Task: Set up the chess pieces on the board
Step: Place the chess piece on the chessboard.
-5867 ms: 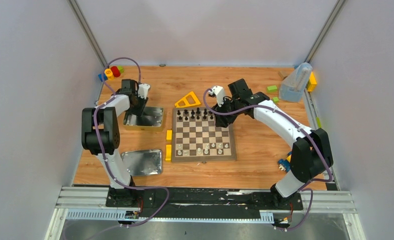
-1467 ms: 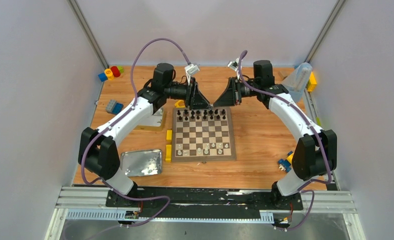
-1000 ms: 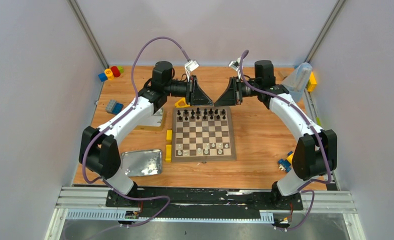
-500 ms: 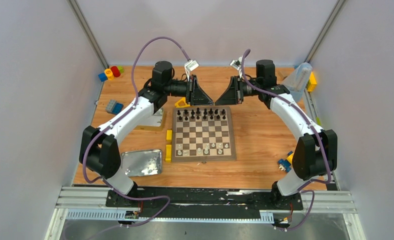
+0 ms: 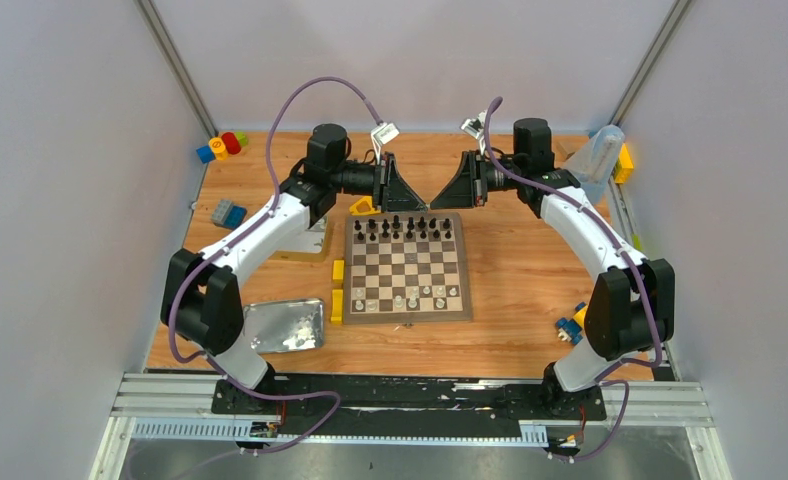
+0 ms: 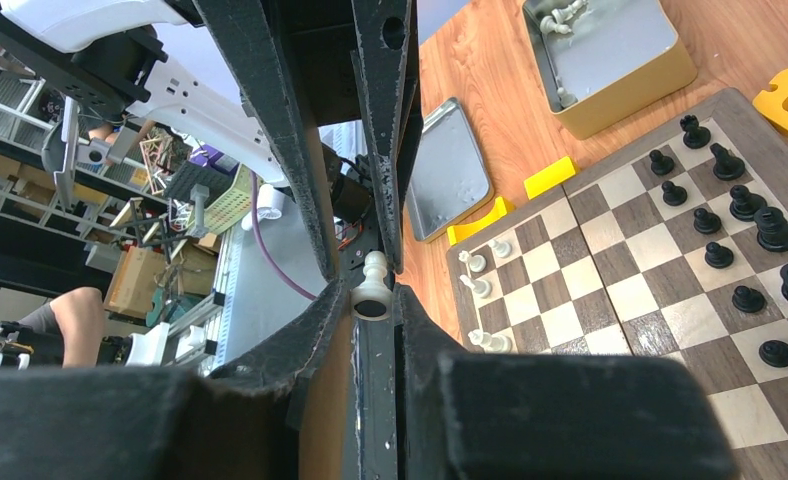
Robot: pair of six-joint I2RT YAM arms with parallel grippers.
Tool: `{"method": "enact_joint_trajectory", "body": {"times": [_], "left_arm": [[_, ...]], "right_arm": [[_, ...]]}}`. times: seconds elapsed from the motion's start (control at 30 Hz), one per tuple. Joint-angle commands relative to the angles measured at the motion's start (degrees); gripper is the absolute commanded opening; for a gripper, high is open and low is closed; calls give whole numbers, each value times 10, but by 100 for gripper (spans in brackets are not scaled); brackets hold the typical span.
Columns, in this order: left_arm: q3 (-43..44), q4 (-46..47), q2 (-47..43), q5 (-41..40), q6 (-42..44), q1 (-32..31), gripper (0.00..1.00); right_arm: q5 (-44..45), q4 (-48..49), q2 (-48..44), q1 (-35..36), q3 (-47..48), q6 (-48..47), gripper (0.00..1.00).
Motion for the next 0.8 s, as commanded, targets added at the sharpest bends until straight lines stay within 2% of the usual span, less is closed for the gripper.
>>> {"method": "enact_joint_trajectory", "body": {"times": [0.0,0.6,0.77], "left_arm": [[3,30,1,14,-12,-4,34],[4,48,11,24,-25,-5,19],[4,46,10,24,-22,-5,10]], "right_arm": [[-15,28,6,-3,0,6,4],[-18,34,10,-2,-8,6,4],[-17,34,9,-2,-8,5,13]]}}
